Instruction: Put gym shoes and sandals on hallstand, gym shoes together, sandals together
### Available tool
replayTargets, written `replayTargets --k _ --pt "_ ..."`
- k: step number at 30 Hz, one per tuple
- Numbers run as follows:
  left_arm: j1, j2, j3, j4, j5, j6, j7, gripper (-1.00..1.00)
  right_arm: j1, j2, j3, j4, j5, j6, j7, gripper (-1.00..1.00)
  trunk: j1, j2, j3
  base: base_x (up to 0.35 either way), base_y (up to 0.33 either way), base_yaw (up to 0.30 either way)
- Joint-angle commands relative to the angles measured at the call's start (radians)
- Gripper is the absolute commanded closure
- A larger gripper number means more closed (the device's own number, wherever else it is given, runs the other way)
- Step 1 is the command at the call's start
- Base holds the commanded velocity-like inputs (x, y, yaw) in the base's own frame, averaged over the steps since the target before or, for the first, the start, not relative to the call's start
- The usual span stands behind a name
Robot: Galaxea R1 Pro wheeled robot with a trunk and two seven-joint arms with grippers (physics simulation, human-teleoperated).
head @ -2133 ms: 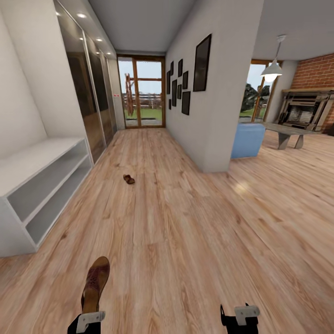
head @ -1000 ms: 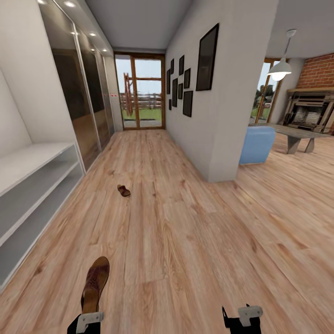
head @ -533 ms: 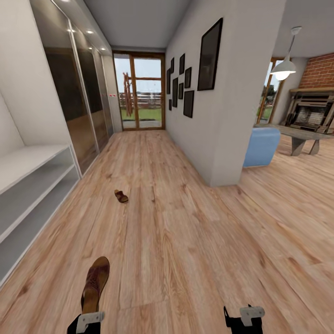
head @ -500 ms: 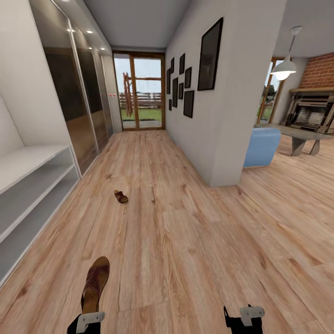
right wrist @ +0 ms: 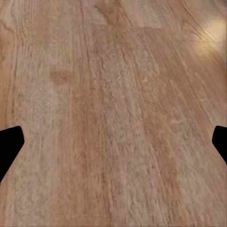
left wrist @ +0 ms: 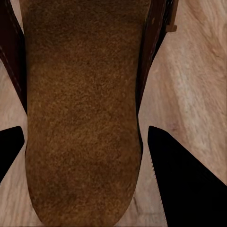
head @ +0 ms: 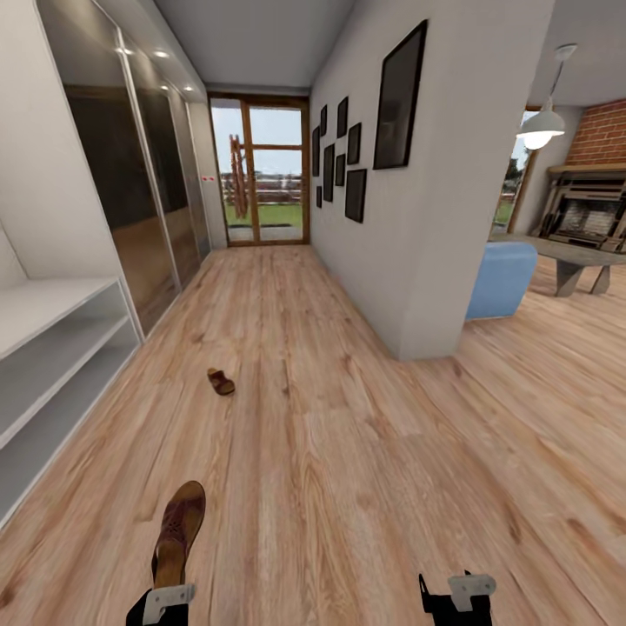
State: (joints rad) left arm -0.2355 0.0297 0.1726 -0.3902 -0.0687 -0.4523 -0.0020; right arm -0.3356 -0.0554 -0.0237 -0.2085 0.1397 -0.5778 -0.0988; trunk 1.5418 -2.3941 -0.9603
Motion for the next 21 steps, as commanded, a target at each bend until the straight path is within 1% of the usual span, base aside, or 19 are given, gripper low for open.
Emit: replayTargets --k 1,21 --pt "-0.001 -0.001 0.005 0.001 -0.009 -0.003 0.000 1.00 -0.001 0.000 -0.002 0.001 0.011 -0.002 -0.007 -1.00 0.000 0.000 -0.001 0.337 0.000 0.000" --pt "-0.001 -0.001 0.005 0.001 -0.008 -0.003 0.000 1.00 -0.001 0.000 -0.001 0.003 0.011 -0.002 -0.006 -1.00 0.000 0.000 -0.001 0.338 0.000 0.000"
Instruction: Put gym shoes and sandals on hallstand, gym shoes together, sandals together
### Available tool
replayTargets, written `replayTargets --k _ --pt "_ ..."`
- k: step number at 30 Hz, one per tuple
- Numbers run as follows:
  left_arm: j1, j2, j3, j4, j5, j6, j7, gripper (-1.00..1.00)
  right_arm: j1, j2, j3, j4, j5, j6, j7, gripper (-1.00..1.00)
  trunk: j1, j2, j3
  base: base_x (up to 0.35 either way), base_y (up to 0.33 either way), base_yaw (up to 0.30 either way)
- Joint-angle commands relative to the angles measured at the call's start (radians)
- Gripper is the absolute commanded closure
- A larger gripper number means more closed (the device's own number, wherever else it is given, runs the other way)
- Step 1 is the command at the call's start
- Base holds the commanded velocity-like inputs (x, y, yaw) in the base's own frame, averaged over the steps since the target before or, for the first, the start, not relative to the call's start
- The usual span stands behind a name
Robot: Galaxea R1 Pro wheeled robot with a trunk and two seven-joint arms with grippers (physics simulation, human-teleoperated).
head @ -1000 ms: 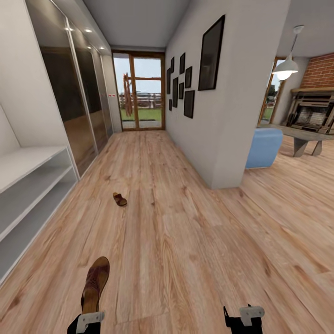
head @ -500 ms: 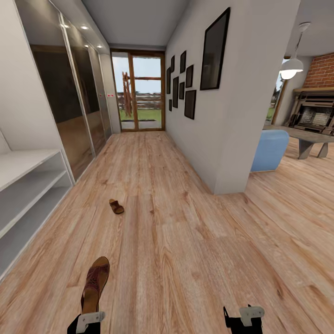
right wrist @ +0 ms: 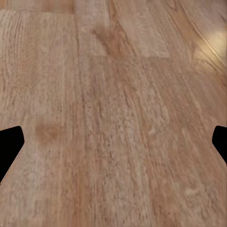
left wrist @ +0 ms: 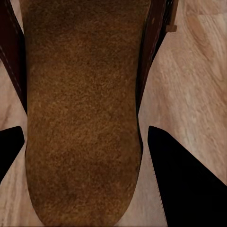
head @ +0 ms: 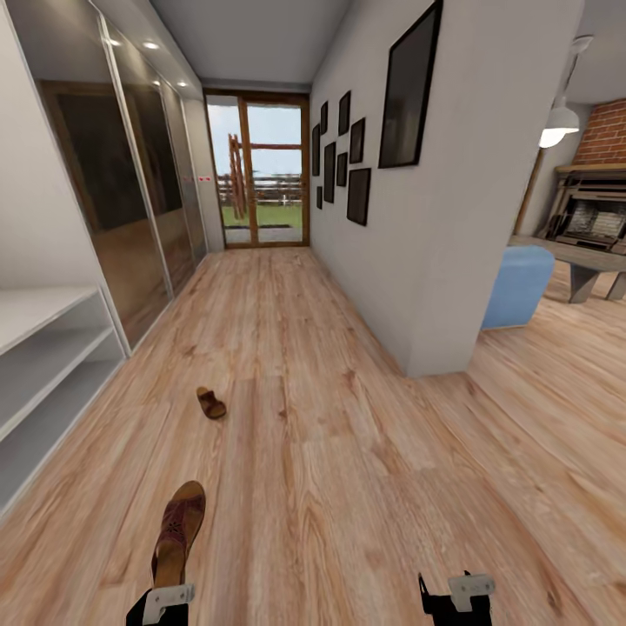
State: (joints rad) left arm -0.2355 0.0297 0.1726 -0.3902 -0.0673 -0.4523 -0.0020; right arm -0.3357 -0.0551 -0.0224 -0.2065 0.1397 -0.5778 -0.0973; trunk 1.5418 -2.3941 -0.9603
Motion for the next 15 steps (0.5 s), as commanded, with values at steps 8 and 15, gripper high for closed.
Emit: replayTargets --k 8,15 --pt "-0.001 -0.001 0.005 0.001 -0.009 -0.003 0.000 1.00 -0.001 0.000 -0.002 0.000 0.011 -0.002 -0.007 -1.00 0.000 0.000 -0.001 0.338 0.000 0.000" --pt "-0.001 -0.001 0.005 0.001 -0.009 -0.003 0.000 1.00 -0.001 0.000 -0.002 -0.001 0.011 -0.002 -0.007 -1.00 0.000 0.000 -0.001 0.338 0.000 0.000"
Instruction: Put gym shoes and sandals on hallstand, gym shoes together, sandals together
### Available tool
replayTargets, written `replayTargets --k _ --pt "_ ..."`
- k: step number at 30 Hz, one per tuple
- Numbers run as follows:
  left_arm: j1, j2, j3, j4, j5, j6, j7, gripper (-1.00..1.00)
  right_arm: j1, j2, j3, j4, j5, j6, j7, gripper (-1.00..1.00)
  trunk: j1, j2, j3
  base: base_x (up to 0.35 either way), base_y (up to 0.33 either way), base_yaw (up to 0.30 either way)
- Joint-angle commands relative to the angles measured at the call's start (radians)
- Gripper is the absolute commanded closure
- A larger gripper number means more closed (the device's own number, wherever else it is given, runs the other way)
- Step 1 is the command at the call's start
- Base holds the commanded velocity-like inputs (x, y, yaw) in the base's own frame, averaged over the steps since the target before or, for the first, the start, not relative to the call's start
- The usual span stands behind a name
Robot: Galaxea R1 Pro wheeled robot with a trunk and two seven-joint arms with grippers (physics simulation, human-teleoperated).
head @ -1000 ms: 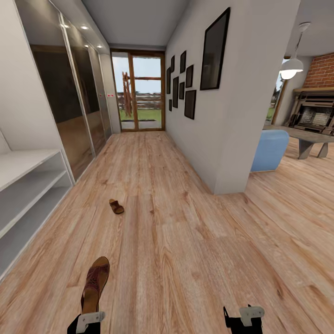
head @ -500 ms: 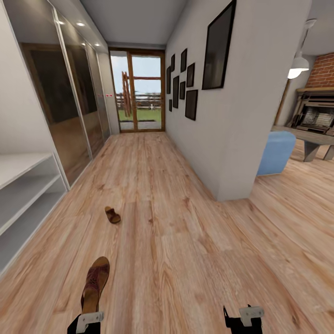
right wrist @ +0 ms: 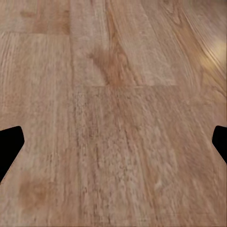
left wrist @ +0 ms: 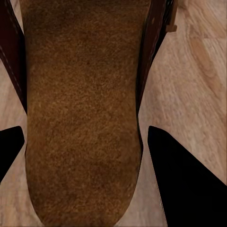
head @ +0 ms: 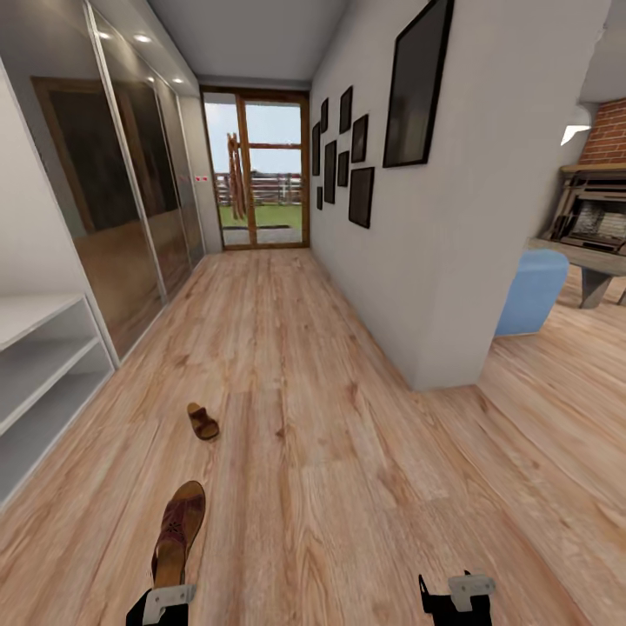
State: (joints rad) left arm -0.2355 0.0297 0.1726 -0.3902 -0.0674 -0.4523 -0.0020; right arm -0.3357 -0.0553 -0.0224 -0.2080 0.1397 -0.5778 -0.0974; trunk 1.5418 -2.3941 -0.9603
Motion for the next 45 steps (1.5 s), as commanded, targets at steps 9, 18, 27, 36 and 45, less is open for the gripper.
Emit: replayTargets --k 9,18,27,36,45 --pt "-0.001 -0.001 0.005 0.001 -0.010 -0.003 0.000 1.00 -0.001 0.000 -0.002 0.001 0.011 -0.002 -0.007 -1.00 0.000 0.000 -0.001 0.338 0.000 0.000" --pt "-0.001 -0.001 0.005 0.001 -0.011 -0.003 0.000 1.00 -0.001 0.000 -0.002 0.002 0.011 -0.002 -0.007 -1.00 0.000 0.000 -0.001 0.338 0.000 0.000" --pt "-0.001 -0.001 0.005 0.001 -0.012 -0.003 0.000 1.00 0.000 0.002 -0.002 0.002 0.011 -0.002 -0.007 -1.00 0.000 0.000 -0.001 0.338 0.000 0.000" --pt "-0.001 -0.001 0.005 0.001 -0.011 -0.003 0.000 1.00 -0.001 0.002 -0.002 0.002 0.011 -0.002 -0.007 -1.00 0.000 0.000 -0.001 0.334 -0.063 0.000" --pt "-0.001 -0.001 0.005 0.001 -0.009 -0.003 0.000 1.00 -0.001 0.002 -0.002 0.001 0.011 -0.002 -0.007 -1.00 0.000 0.000 -0.001 0.318 -0.116 0.000"
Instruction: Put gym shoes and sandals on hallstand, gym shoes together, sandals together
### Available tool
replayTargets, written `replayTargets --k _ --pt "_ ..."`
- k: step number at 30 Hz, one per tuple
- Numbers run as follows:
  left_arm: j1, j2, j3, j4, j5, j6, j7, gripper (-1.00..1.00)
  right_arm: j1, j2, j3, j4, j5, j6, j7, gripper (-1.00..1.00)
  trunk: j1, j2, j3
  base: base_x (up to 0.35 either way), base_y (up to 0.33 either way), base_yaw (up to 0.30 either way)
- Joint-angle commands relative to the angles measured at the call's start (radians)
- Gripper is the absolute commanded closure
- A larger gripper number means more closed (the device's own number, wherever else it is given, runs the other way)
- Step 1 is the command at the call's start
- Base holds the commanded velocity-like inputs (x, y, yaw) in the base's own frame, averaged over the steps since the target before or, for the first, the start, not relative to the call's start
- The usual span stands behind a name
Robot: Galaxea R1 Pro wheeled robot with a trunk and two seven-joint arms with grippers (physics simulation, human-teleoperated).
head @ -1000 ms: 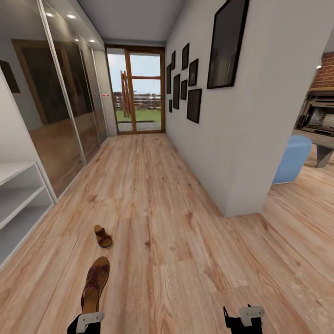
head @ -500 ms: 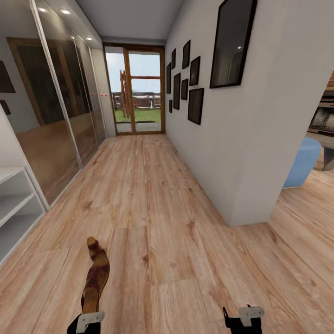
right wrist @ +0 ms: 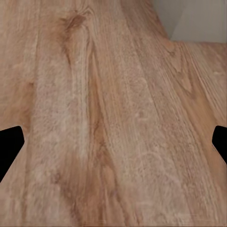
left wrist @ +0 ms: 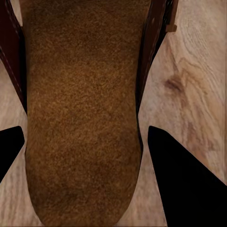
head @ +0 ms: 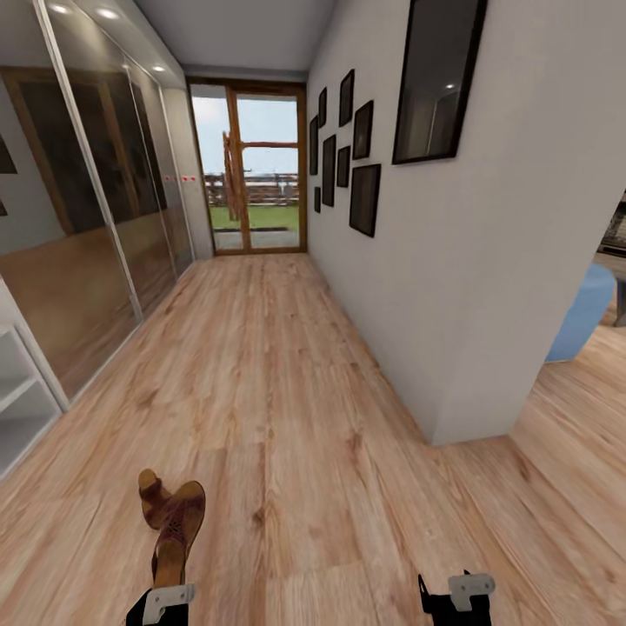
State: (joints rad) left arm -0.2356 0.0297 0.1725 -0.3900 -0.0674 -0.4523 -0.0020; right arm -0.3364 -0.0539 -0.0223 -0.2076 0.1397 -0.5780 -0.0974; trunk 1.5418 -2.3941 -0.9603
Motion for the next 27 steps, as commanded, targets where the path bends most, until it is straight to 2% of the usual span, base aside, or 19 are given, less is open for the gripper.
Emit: replayTargets --k 1,7,14,27 --pt "-0.001 -0.001 0.005 0.000 -0.009 -0.003 0.000 1.00 0.000 0.000 -0.002 0.001 0.011 -0.002 -0.007 -1.00 0.000 0.000 -0.001 0.316 -0.121 0.000" --pt "-0.001 -0.001 0.006 0.000 -0.009 -0.003 0.000 1.00 0.000 0.001 -0.002 0.001 0.011 -0.002 -0.007 -1.00 0.000 0.000 -0.001 0.316 -0.121 0.000" --pt "-0.001 0.001 0.006 0.000 -0.008 -0.003 0.000 1.00 0.000 0.025 -0.002 0.002 0.012 -0.002 -0.007 -1.00 0.000 0.000 -0.001 0.315 -0.121 0.000" --pt "-0.001 0.001 0.006 0.000 -0.008 -0.003 0.000 1.00 0.000 0.028 -0.004 0.001 0.011 -0.001 -0.007 -1.00 0.000 0.000 -0.002 0.316 -0.121 0.000"
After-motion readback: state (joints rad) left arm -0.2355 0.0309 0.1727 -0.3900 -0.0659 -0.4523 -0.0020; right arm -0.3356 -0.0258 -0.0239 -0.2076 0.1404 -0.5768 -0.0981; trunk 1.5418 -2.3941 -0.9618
